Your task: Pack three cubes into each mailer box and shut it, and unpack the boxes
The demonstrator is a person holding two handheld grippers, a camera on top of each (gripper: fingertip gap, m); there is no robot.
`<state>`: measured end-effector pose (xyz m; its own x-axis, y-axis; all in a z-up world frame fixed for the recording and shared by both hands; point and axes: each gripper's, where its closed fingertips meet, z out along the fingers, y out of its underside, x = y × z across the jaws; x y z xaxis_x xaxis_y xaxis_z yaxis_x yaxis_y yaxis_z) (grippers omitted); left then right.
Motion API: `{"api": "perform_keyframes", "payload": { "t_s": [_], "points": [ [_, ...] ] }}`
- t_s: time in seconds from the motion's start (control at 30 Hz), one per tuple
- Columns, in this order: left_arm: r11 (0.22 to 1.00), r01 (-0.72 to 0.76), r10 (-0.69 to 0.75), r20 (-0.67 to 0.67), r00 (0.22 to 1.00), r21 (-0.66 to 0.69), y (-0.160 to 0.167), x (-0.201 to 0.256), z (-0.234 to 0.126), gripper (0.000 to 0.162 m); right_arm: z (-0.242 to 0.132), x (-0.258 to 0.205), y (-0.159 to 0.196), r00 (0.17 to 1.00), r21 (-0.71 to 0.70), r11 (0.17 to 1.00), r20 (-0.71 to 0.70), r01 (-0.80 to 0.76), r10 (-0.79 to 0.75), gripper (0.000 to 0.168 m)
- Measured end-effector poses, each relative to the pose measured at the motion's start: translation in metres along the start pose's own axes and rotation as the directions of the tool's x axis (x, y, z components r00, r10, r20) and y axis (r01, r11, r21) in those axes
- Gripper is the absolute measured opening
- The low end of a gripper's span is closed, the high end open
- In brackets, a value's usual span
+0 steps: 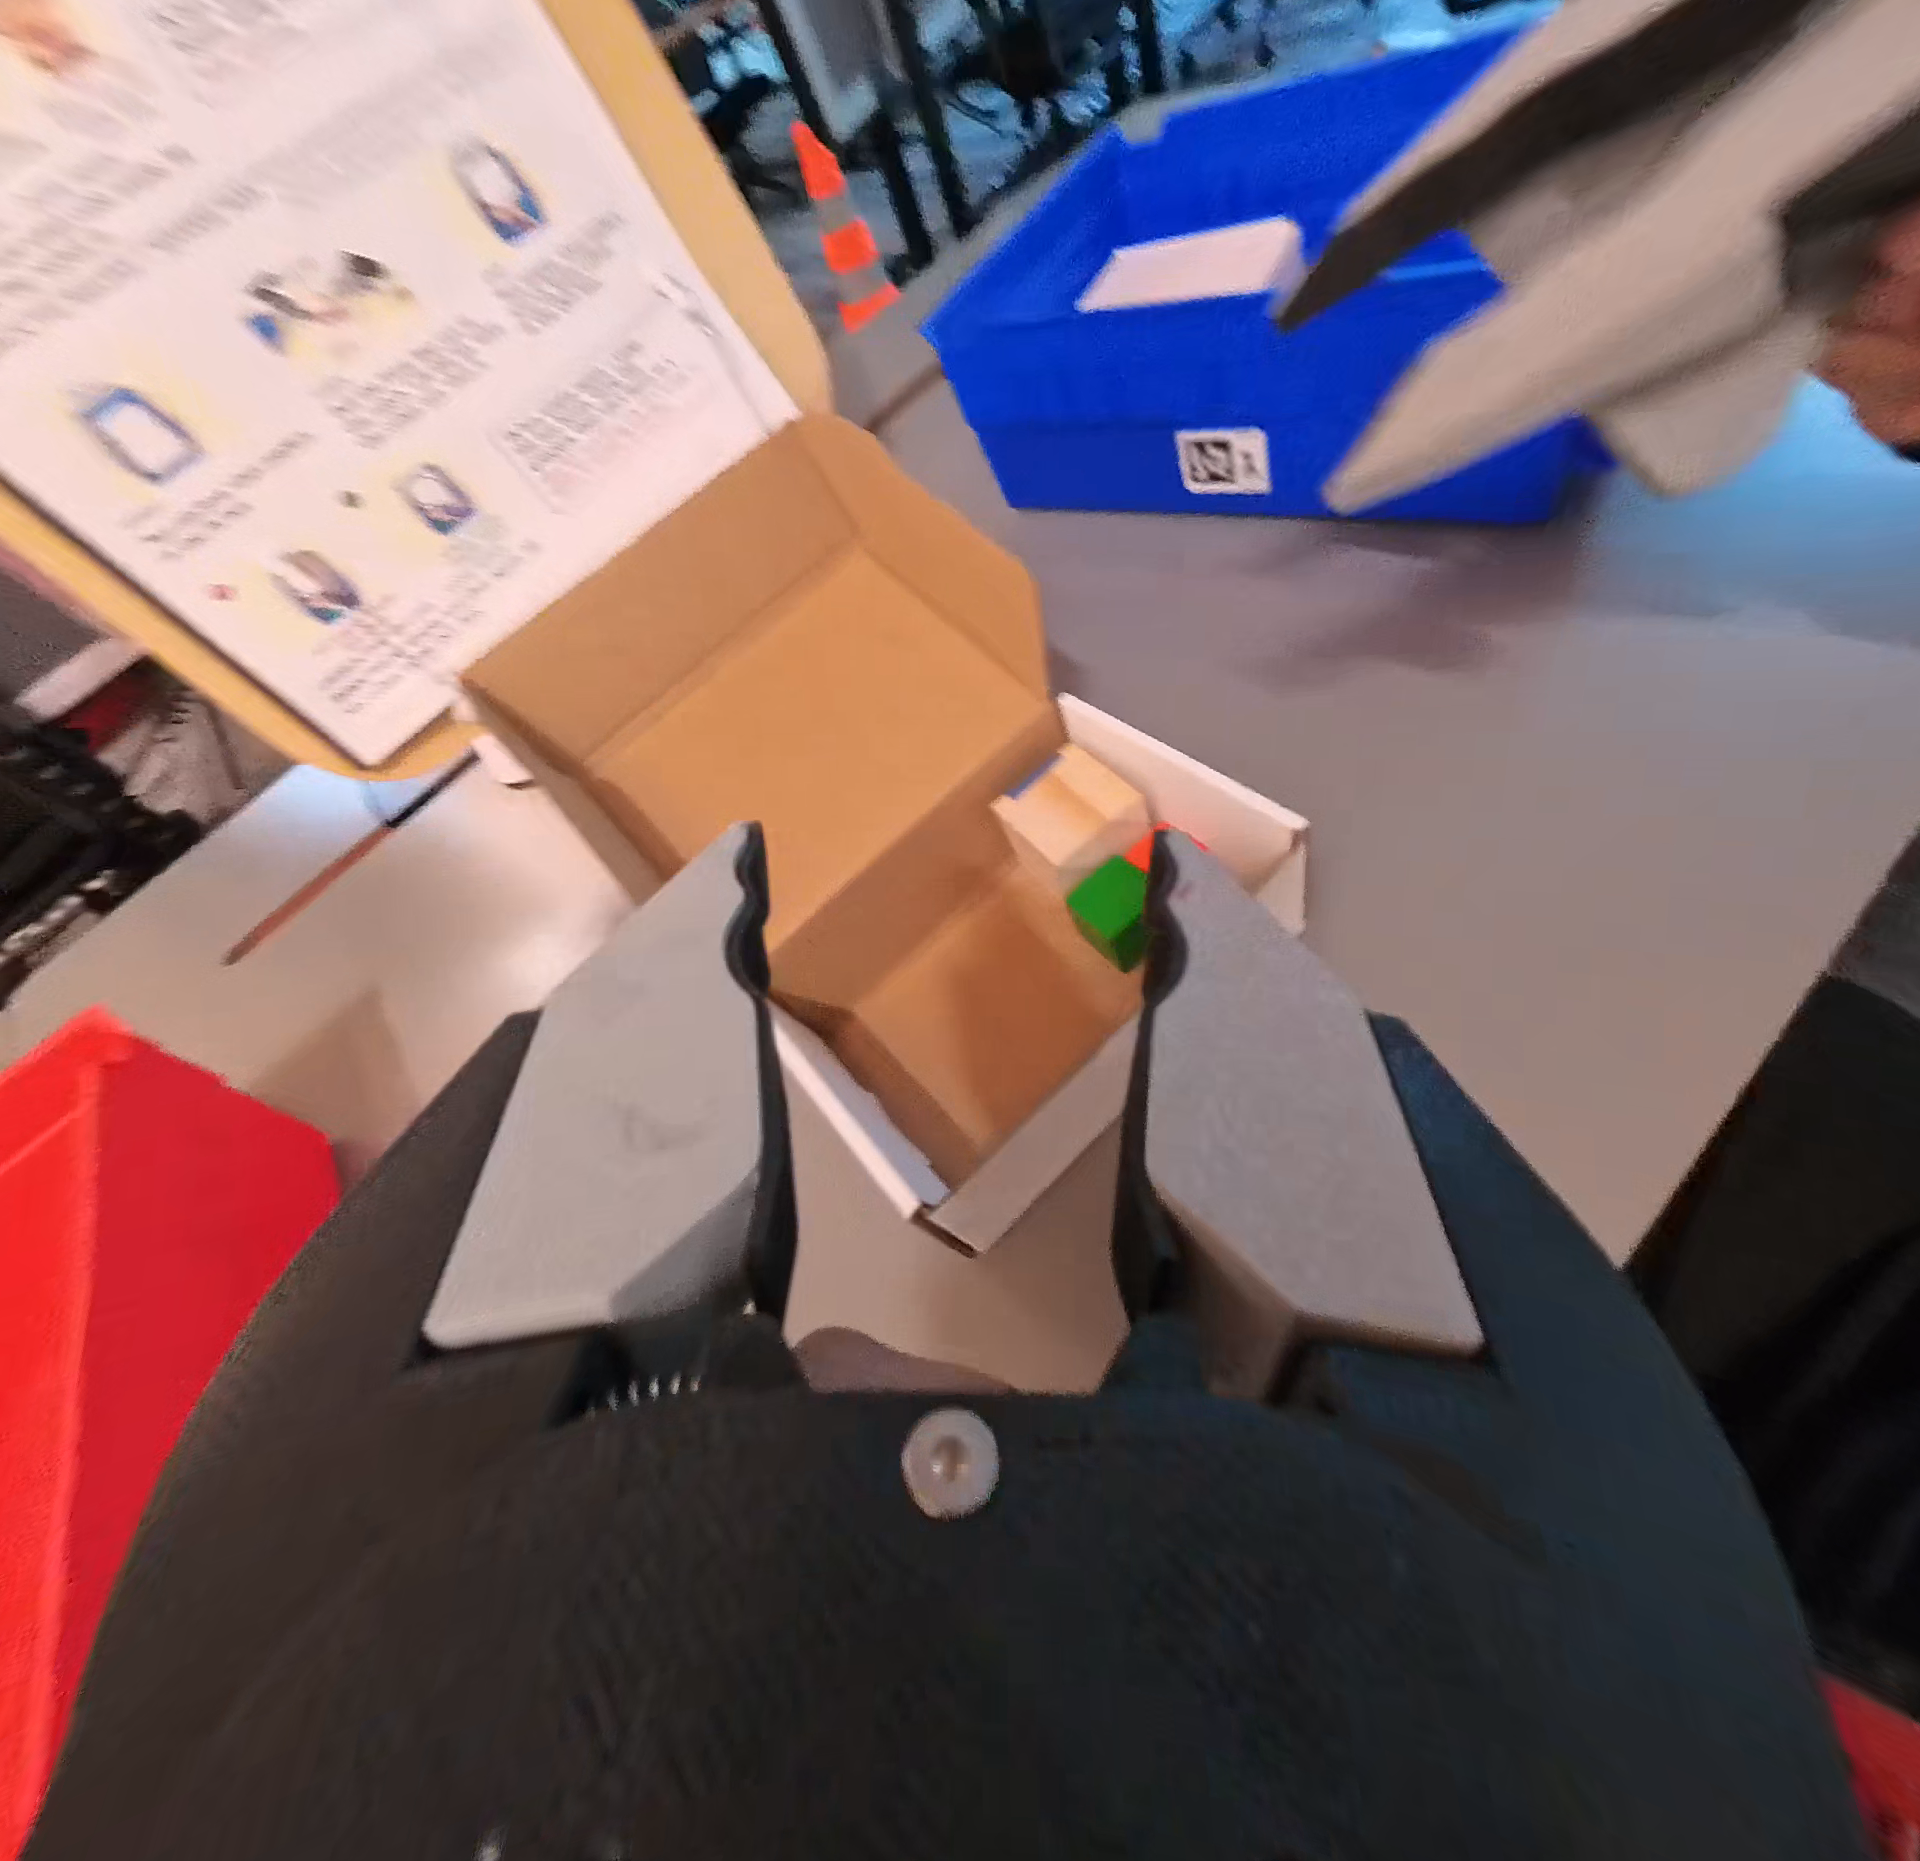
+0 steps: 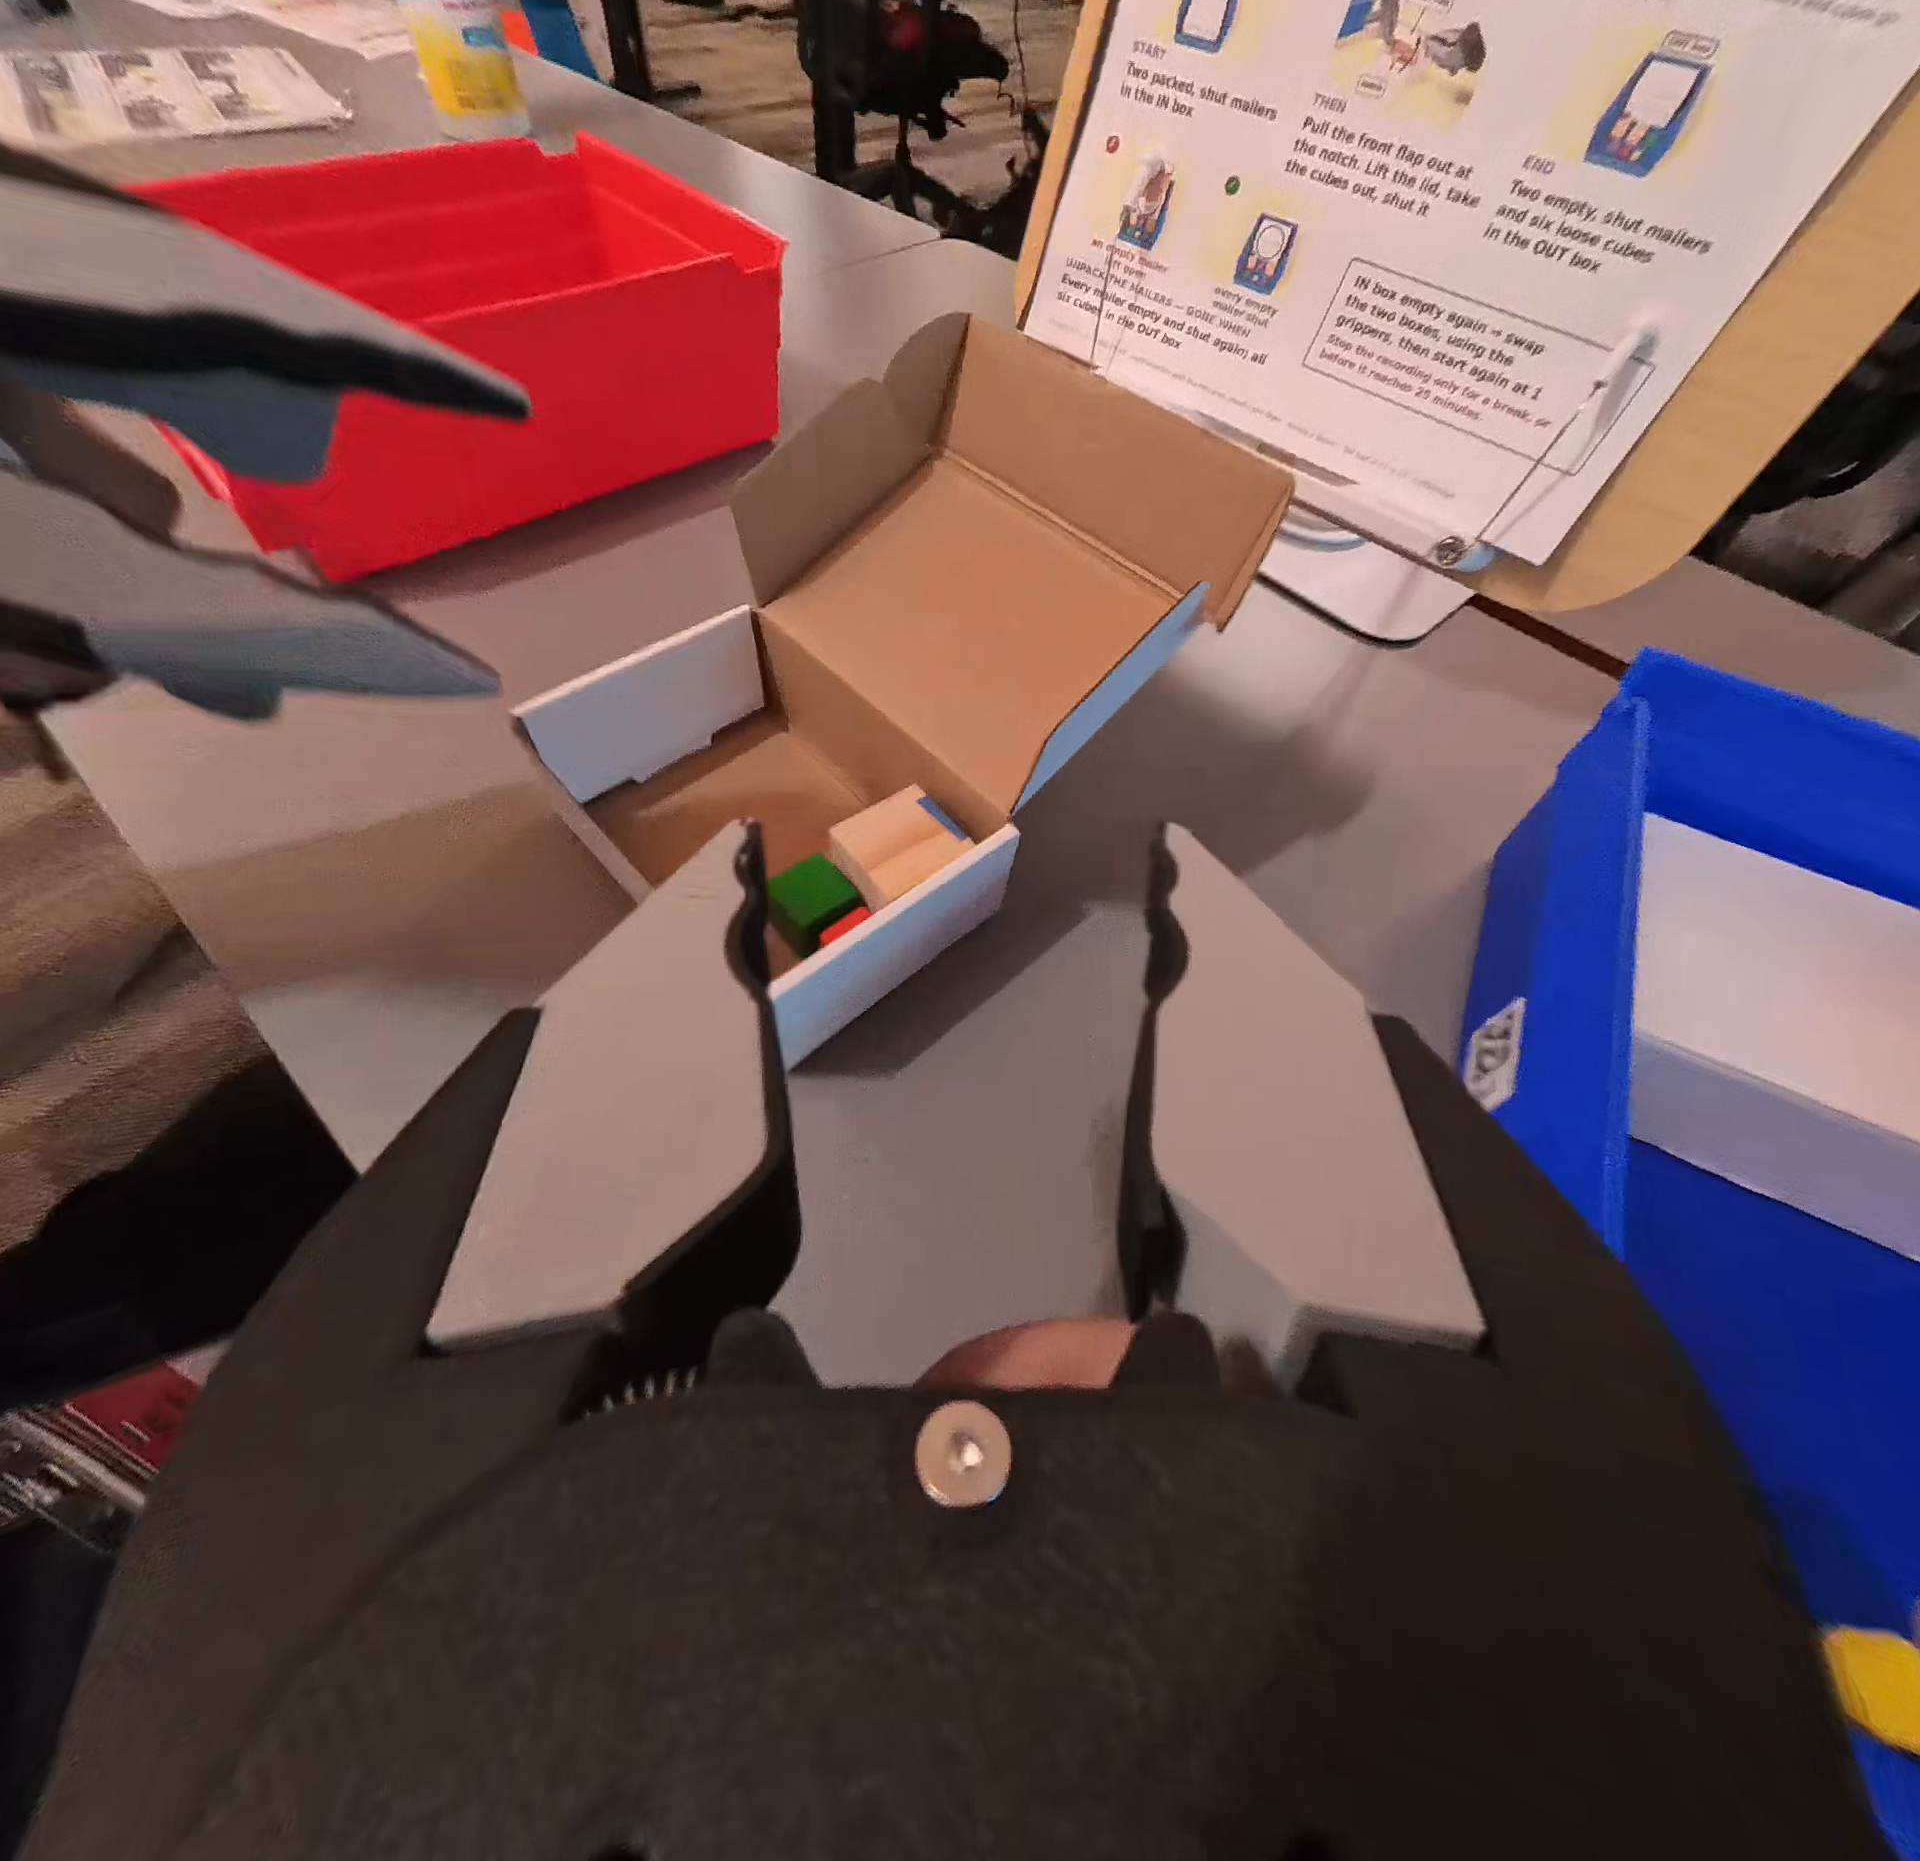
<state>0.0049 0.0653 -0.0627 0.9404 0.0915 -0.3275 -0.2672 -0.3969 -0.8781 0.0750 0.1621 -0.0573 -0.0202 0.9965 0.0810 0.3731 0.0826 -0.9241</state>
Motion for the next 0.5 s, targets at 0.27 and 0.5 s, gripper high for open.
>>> {"api": "perform_keyframes", "payload": {
  "t_s": [0.27,0.5],
  "points": [
    [0.991,-0.053,0.030,0.193,0.981,0.119,-0.022,-0.028,-0.045,0.067,-0.053,-0.002,-0.037,0.991,0.174,0.980,-0.105,0.096,-0.079,0.073],
    [0.967,-0.083,-0.003,0.333,0.943,0.242,-0.043,-0.064,-0.093,0.063,-0.089,0.012,-0.063,0.980,0.307,0.946,-0.194,0.103,-0.044,0.070]
  ]
}}
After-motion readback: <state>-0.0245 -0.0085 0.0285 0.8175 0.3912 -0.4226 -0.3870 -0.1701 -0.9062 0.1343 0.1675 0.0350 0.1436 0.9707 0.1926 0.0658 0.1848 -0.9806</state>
